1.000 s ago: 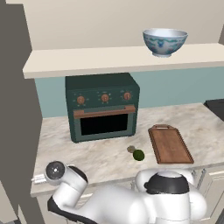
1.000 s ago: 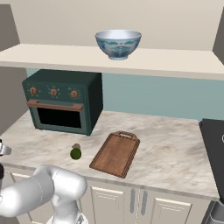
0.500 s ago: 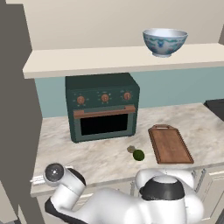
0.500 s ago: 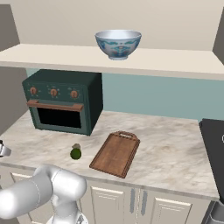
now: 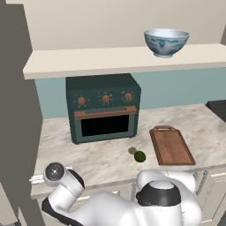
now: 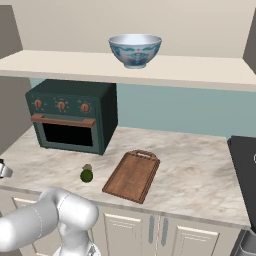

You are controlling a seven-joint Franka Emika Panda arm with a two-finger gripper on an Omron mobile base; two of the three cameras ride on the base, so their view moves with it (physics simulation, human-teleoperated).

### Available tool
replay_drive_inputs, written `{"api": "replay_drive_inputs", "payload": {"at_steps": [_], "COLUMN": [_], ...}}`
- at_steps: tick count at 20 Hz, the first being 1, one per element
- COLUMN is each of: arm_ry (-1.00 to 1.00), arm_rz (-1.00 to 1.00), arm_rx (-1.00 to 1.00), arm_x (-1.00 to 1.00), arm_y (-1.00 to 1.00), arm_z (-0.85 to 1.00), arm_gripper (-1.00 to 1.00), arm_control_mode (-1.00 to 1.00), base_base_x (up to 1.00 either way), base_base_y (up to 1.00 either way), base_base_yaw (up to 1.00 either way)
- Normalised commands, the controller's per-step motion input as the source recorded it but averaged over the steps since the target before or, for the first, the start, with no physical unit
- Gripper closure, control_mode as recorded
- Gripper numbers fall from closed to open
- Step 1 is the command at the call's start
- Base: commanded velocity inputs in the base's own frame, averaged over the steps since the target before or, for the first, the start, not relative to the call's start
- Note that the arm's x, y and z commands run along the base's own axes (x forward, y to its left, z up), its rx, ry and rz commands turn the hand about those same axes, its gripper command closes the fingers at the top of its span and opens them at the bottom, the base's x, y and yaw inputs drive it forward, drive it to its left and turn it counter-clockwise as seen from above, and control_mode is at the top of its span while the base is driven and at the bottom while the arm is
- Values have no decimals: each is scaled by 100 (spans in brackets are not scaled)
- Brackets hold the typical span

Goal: Open the cabinet. Place the bowl and condiment on the counter. Then place the lime and garlic on the cutting board.

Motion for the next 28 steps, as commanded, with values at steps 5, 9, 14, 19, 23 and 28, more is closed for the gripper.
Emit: {"api": "replay_drive_inputs", "payload": {"at_steps": [5,9,14,19,23,28], "arm_ry": [0,0,0,1,0,2], "arm_rz": [0,0,0,0,0,-2], "arm_rx": [3,2,0,1,6,16], "arm_x": [0,-4,-41,-44,-21,-38], "arm_y": [-8,-8,0,3,0,-10], "arm_z": [-16,-11,0,13,50,90], "arm_gripper": [-100,-100,-100,-100,-100,-100], "arm_control_mode": [-100,-100,-100,-100,-100,-100], "base_base_x": [0,0,0,0,0,0], "base_base_y": [0,0,0,0,0,0], "base_base_yaw": [0,0,0,0,0,0]}}
